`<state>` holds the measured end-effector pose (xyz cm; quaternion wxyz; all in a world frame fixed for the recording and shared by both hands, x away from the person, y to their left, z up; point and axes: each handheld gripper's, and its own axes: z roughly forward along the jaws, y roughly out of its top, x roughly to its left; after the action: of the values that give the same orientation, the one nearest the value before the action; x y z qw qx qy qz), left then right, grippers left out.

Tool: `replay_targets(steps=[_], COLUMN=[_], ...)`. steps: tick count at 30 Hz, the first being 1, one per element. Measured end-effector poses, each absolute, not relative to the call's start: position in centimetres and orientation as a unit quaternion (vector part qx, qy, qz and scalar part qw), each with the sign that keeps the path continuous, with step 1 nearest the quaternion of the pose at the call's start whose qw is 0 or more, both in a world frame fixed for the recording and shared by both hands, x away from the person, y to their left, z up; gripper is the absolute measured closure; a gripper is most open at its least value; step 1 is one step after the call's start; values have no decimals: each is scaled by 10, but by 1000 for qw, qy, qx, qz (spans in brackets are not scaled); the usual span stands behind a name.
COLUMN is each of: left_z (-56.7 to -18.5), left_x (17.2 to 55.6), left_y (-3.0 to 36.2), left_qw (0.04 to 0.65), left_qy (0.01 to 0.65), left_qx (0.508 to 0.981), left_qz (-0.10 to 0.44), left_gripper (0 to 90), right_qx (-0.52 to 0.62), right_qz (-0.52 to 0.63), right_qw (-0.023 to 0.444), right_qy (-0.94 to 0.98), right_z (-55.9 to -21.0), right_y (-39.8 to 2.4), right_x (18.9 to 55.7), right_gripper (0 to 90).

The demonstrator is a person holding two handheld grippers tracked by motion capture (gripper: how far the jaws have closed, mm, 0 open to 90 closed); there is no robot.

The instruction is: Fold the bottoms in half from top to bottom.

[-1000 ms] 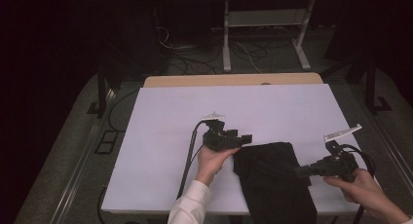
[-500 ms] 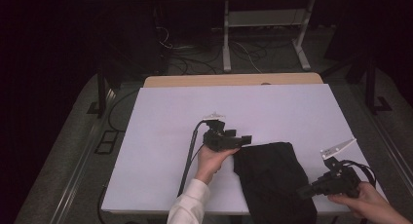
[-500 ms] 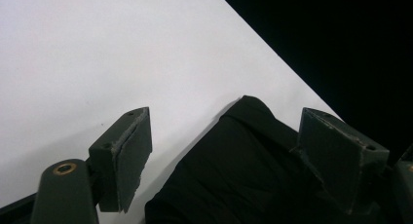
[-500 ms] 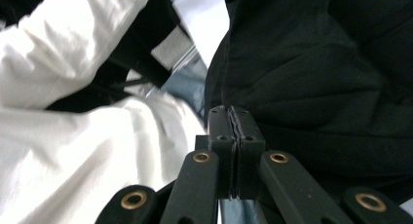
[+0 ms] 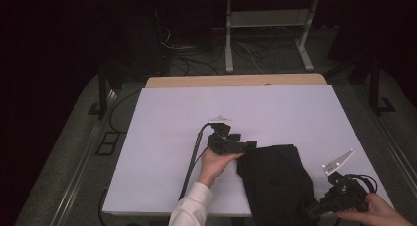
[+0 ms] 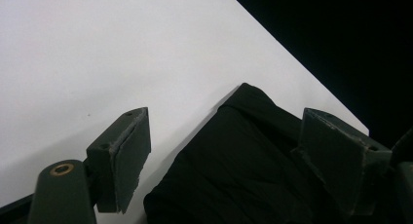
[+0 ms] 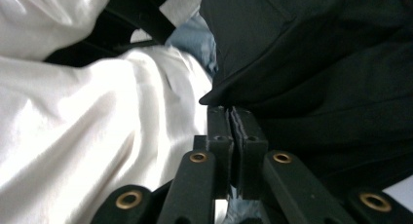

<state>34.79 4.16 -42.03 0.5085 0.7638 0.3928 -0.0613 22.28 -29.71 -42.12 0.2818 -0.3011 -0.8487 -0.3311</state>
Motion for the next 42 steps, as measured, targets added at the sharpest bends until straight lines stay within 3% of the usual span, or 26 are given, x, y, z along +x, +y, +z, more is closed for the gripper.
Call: replay_targets(steps=[2, 11, 15, 20, 28, 42], left_z=[-420, -422, -422, -425, -426, -433], left_x=[348, 346, 344, 341, 339, 340], left_y=[41, 39, 38, 36, 37, 37], left_qw=[508, 499, 493, 485, 469, 462], left_qy=[391, 384, 378, 367, 361, 365], left_qx=[765, 774, 781, 791, 803, 805], left_qz=[-61, -65, -66, -72, -65, -68], left_gripper=[187, 172, 148, 98, 4, 0], right_qx=[-294, -317, -337, -359, -376, -417], right_qz=[-323, -354, -366, -370, -385, -390], right_qw=[278, 221, 188, 138, 97, 79], right_qy=[-855, -851, -847, -846, -838, -818], right_z=[-420, -411, -408, -405, -402, -404], right_y=[-298, -310, -310, -307, -305, -308], right_x=[219, 219, 225, 235, 257, 294], right_gripper=[795, 386, 165, 14, 0, 0])
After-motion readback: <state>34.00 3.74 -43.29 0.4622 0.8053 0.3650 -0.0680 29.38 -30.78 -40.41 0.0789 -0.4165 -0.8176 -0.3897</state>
